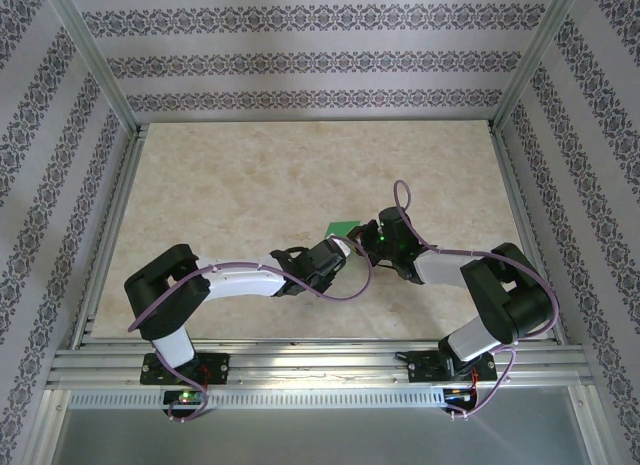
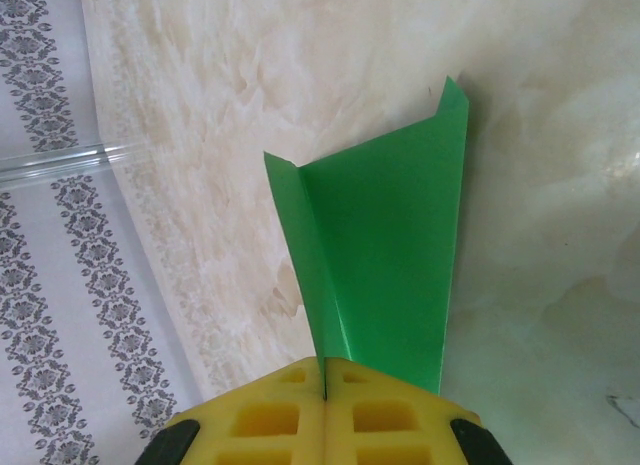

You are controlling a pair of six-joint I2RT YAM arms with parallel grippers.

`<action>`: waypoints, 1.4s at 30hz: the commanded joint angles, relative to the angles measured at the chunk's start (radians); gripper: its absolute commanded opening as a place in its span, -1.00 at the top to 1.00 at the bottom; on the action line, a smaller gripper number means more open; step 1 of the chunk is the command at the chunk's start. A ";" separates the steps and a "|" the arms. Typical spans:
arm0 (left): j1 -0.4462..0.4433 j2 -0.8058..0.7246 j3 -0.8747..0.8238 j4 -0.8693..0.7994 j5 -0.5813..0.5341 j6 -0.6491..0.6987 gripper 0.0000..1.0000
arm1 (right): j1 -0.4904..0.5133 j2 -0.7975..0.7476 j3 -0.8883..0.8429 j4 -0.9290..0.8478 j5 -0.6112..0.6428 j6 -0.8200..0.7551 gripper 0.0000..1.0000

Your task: Fold a paper plane with a square sheet of paper (pick it up from the middle)

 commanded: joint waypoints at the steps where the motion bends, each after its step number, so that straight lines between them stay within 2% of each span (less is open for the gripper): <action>1: -0.014 0.015 0.023 -0.024 -0.032 0.013 0.58 | -0.004 0.003 -0.010 0.023 -0.012 0.015 1.00; 7: -0.014 0.008 0.033 -0.037 -0.044 0.012 0.52 | -0.005 0.004 -0.011 0.023 -0.014 0.017 1.00; 16: -0.013 0.015 0.030 -0.030 -0.041 0.011 0.73 | -0.005 0.010 -0.012 0.033 -0.020 0.019 1.00; 23: -0.012 0.018 0.016 -0.016 -0.045 -0.004 0.76 | -0.005 0.003 -0.007 0.027 -0.021 0.011 1.00; 33: -0.012 0.028 0.019 -0.018 -0.054 -0.019 0.60 | -0.006 0.003 -0.007 0.028 -0.026 0.007 1.00; 42: -0.012 0.037 0.028 -0.019 -0.054 -0.019 0.78 | -0.007 0.002 -0.012 0.034 -0.027 0.010 1.00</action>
